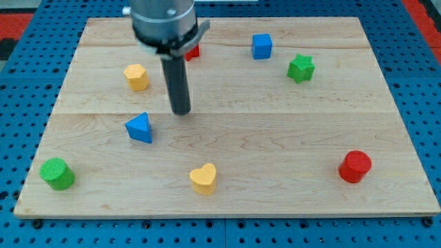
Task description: Nudge the yellow heart up a bit
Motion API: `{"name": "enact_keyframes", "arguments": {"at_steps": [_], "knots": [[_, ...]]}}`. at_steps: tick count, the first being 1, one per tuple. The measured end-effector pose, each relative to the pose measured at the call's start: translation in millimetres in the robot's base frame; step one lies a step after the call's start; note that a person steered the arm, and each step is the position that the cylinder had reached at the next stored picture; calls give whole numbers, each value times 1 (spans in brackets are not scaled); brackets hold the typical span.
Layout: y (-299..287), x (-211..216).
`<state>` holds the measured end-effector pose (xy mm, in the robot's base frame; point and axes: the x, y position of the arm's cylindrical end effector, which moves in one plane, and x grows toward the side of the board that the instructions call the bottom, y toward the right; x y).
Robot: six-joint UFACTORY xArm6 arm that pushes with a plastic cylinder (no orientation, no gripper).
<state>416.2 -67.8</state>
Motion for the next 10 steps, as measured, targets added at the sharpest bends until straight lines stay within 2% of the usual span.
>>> {"name": "enact_keyframes", "arguments": {"at_steps": [2,3,4,5,6,7,9,10], "knots": [[-41,-50],[-92,-47],[-41,-47],[70,-20],[118,63],[90,143],[-5,199],[-26,202]]}}
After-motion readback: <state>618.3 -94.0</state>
